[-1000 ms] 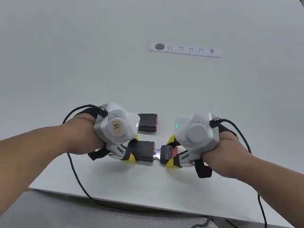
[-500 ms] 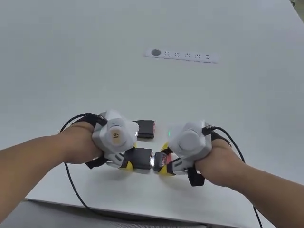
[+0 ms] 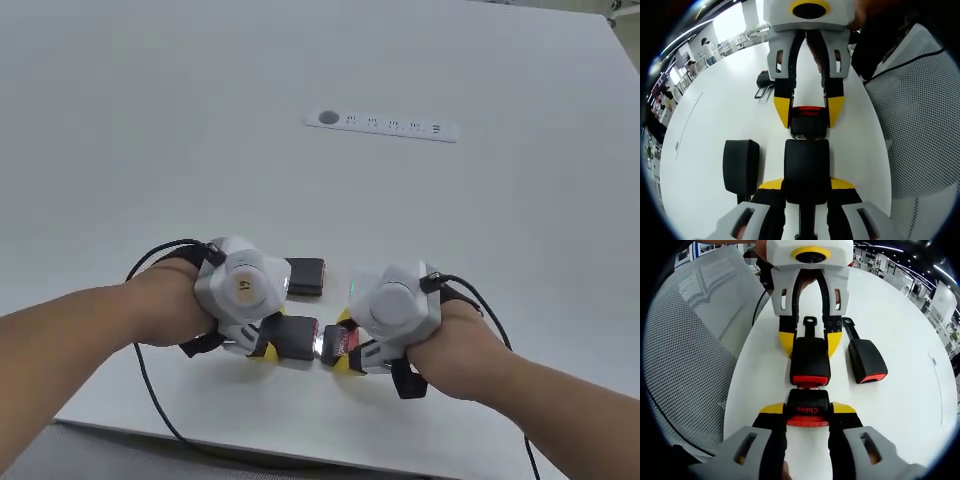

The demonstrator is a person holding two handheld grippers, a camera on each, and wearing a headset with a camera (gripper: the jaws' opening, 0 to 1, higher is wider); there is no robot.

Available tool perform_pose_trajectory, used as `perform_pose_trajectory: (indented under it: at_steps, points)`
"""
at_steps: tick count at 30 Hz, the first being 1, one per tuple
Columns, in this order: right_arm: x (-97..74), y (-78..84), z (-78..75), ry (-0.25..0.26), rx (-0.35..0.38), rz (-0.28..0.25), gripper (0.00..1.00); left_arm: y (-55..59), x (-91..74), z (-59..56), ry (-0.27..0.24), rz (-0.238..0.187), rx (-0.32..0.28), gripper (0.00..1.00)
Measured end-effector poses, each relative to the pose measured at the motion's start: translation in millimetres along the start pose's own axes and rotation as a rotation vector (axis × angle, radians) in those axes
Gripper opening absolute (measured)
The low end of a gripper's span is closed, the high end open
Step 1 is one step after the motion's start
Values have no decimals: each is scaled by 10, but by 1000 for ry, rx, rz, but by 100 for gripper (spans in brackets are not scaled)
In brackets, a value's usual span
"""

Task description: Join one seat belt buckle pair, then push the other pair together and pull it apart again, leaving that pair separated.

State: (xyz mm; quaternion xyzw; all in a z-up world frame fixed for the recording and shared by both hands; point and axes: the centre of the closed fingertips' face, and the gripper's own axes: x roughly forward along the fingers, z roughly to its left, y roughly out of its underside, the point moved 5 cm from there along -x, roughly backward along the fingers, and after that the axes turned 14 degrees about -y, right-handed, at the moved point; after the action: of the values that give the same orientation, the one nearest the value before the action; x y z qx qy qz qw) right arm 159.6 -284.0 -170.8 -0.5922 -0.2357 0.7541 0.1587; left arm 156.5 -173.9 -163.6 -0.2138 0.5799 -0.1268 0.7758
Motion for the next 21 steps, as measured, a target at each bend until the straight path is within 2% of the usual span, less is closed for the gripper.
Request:
perform_pose_trajectory:
  at_steps: [11,16,21]
  points:
    - [-35,14,-27,-7,9,7,29,-36,-12,-17,-8,-4,-7,31]
    - [-50,24,-45,-7,10,-13,30,-65,-32,-34,-11,0,-12,31]
    - [-64,13,-1,0,14,-17,30,-83,-42,-49,-16,2,-14,31]
